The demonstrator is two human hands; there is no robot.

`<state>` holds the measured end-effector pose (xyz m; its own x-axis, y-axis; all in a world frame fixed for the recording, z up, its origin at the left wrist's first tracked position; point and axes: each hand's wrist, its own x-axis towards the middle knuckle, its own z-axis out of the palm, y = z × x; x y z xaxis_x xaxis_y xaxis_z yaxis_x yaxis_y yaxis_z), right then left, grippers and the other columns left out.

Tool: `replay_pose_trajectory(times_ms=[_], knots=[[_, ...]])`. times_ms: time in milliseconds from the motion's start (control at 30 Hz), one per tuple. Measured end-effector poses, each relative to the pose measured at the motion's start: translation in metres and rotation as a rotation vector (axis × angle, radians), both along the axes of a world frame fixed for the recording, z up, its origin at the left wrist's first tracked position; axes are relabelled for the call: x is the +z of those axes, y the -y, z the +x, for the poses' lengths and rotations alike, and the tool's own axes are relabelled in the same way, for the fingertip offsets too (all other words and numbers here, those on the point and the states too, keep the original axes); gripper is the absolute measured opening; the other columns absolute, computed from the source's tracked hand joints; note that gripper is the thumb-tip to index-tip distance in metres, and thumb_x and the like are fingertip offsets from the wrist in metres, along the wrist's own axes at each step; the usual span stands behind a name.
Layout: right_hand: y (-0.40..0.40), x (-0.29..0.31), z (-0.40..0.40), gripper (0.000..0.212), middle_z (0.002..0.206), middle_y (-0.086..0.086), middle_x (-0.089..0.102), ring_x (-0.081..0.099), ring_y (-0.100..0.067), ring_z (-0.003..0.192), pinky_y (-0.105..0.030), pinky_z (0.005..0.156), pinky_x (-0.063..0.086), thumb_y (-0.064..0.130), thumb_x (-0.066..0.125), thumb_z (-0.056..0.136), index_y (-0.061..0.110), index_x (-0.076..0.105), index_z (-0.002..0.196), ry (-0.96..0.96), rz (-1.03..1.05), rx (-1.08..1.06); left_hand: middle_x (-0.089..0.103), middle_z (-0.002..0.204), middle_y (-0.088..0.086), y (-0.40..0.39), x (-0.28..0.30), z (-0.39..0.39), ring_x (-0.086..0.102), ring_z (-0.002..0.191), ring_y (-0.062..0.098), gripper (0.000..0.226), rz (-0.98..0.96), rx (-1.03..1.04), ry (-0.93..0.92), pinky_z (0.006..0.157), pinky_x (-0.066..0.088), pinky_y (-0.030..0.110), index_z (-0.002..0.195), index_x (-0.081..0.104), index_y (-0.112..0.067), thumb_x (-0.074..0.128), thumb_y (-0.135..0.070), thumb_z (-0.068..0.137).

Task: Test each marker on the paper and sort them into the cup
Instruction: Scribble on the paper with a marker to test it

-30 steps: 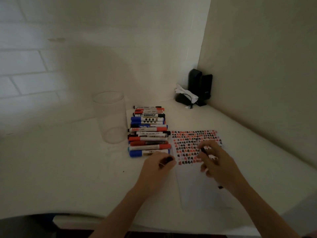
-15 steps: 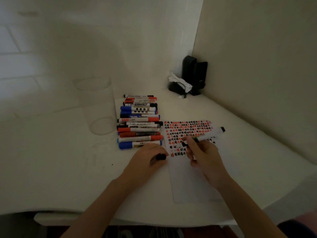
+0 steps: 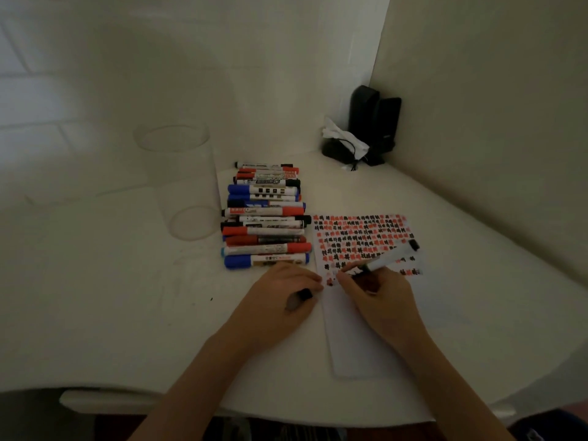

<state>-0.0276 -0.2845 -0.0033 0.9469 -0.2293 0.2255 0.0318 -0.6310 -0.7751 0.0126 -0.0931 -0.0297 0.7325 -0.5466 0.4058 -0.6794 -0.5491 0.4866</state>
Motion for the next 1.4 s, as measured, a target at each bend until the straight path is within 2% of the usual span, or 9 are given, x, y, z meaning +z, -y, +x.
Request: replay_pose_trajectory(times_ms=[200,300,433,533,667,800,1200,1300,1400], knots=[[0.0029,0.0002,-0.0020,0.012,0.067,0.015,0.065,0.060,0.008,0.067,-0.005,0.058,0.042,0.038,0.071,0.081,0.030,0.064,0.075,-0.010,0.007,0.005,0.063,0.118,-0.012,0.0012,0.0006,-0.0005,0.044,0.114,-0.002,0.038,-0.006,-0.003,-0.017,0.100,0.031,0.016,0.108,0.069,-0.027,0.051,-0.053,0.086],[0.0027,0.0013,-0.0032,0.014,0.070,0.018,0.065,0.060,0.011,0.069,-0.004,0.060,0.043,0.035,0.072,0.081,0.036,0.061,0.072,-0.009,0.033,0.016,0.063,0.118,-0.011,0.0014,0.0015,-0.0003,0.046,0.115,0.002,0.030,-0.001,0.007,-0.015,0.100,0.033,0.018,0.107,0.070,-0.025,0.059,-0.045,0.087],[0.0023,-0.0001,-0.0037,0.022,0.061,0.011,0.064,0.060,0.001,0.060,-0.010,0.057,0.044,0.035,0.073,0.080,0.028,0.059,0.064,0.006,-0.001,-0.023,0.064,0.117,-0.011,0.0024,0.0003,-0.0006,0.046,0.115,0.002,0.028,-0.001,0.018,-0.003,0.101,0.036,0.023,0.106,0.070,-0.026,0.059,-0.043,0.087],[0.0020,0.0016,-0.0035,0.033,0.045,0.020,0.057,0.056,0.008,0.054,-0.006,0.051,0.040,0.028,0.074,0.079,0.029,0.053,0.054,0.012,-0.022,-0.009,0.064,0.116,-0.011,0.0027,-0.0004,0.0003,0.049,0.114,0.004,0.036,0.001,0.013,-0.005,0.100,0.039,0.024,0.110,0.068,-0.026,0.053,-0.048,0.086],[0.0017,0.0012,-0.0044,0.036,0.045,0.033,0.052,0.054,0.012,0.052,-0.004,0.052,0.039,0.026,0.075,0.080,0.031,0.051,0.054,0.008,-0.026,0.013,0.064,0.114,-0.011,0.0036,-0.0001,-0.0008,0.048,0.112,0.005,0.032,0.013,0.001,0.015,0.097,0.040,0.023,0.106,0.070,-0.027,0.051,-0.045,0.088],[0.0007,0.0006,-0.0031,0.036,0.038,0.016,0.049,0.053,0.012,0.050,-0.003,0.050,0.037,0.027,0.076,0.079,0.030,0.051,0.053,0.028,-0.018,-0.007,0.064,0.114,-0.011,0.0035,0.0002,-0.0006,0.048,0.112,0.006,0.032,0.013,-0.002,0.006,0.097,0.039,0.023,0.105,0.071,-0.026,0.051,-0.044,0.088],[0.0005,0.0020,-0.0054,0.036,0.042,0.015,0.052,0.054,0.012,0.053,-0.003,0.051,0.038,0.027,0.075,0.080,0.029,0.051,0.053,0.047,-0.029,-0.005,0.064,0.115,-0.010,0.0037,-0.0005,-0.0003,0.047,0.113,0.005,0.027,0.024,0.010,0.000,0.098,0.037,0.022,0.105,0.071,-0.025,0.056,-0.041,0.088],[-0.0007,0.0041,-0.0063,0.040,0.043,0.032,0.051,0.052,0.012,0.050,-0.003,0.051,0.037,0.025,0.075,0.080,0.030,0.047,0.051,0.040,-0.050,0.034,0.064,0.114,-0.010,0.0035,-0.0006,-0.0001,0.048,0.113,0.006,0.031,0.014,0.004,0.000,0.097,0.038,0.022,0.104,0.071,-0.025,0.052,-0.043,0.088],[-0.0016,0.0033,-0.0055,0.040,0.042,0.030,0.051,0.052,0.013,0.050,-0.003,0.049,0.038,0.024,0.075,0.080,0.031,0.047,0.052,0.046,-0.052,0.037,0.064,0.114,-0.010,0.0031,-0.0010,0.0001,0.048,0.113,0.007,0.032,0.018,0.003,0.007,0.097,0.037,0.022,0.104,0.071,-0.025,0.051,-0.044,0.088]])
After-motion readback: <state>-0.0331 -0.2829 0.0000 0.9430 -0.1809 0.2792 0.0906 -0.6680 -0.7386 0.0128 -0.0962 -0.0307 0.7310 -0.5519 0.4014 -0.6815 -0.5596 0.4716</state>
